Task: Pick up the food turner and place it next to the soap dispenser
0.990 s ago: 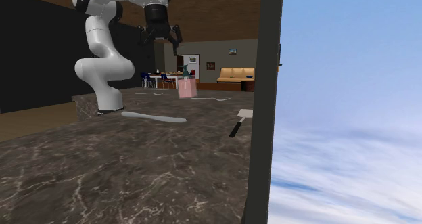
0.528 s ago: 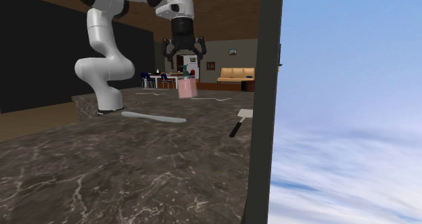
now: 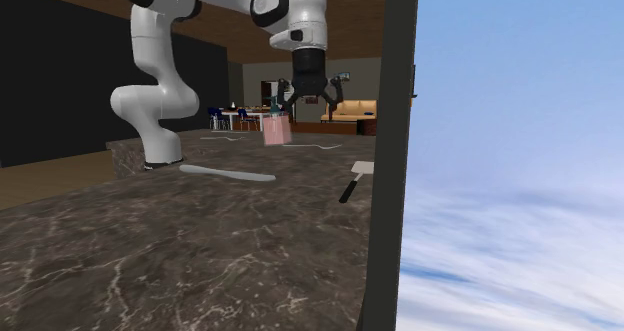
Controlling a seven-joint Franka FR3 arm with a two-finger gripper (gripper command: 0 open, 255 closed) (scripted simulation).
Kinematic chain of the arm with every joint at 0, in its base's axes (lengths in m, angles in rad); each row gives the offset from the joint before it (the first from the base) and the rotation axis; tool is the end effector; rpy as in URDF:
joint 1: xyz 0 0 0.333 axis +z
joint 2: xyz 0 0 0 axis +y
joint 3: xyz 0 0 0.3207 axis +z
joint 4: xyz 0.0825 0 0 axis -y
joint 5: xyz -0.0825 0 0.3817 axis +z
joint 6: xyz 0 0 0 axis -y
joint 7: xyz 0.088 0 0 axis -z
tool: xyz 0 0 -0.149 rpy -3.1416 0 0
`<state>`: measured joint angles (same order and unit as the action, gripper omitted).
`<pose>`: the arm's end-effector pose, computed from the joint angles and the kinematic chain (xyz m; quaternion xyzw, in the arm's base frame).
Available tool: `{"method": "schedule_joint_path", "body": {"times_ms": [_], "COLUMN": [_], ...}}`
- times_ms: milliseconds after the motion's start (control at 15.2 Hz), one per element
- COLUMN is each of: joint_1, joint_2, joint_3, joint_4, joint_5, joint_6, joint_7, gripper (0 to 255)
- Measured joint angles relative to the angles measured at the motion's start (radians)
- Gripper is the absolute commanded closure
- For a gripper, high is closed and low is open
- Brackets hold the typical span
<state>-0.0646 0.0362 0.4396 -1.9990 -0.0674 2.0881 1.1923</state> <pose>0.5310 0.2013 0.4112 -0.9231 0.3829 -0.0356 0.0043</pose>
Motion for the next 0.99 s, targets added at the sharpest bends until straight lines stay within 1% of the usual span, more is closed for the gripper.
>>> {"method": "schedule_joint_path", "body": {"times_ms": [132,198,396,660,792,990], "joint_1": [0.013,0.023,0.067,0.125,0.134,0.138], "joint_2": [0.087,0.142,0.286,0.455,0.487,0.511], "joint_3": [0.002,-0.001,-0.017,-0.055,-0.063,-0.069], "joint_4": [0.075,0.129,0.262,0.457,0.481,0.477], "joint_5": [-0.049,-0.077,-0.144,-0.199,-0.208,-0.218], "joint_6": [-0.007,-0.017,-0.036,-0.088,-0.085,-0.058], "joint_7": [0.088,0.131,0.255,0.370,0.387,0.397], "gripper": [0,0,0,0,0,0]}}
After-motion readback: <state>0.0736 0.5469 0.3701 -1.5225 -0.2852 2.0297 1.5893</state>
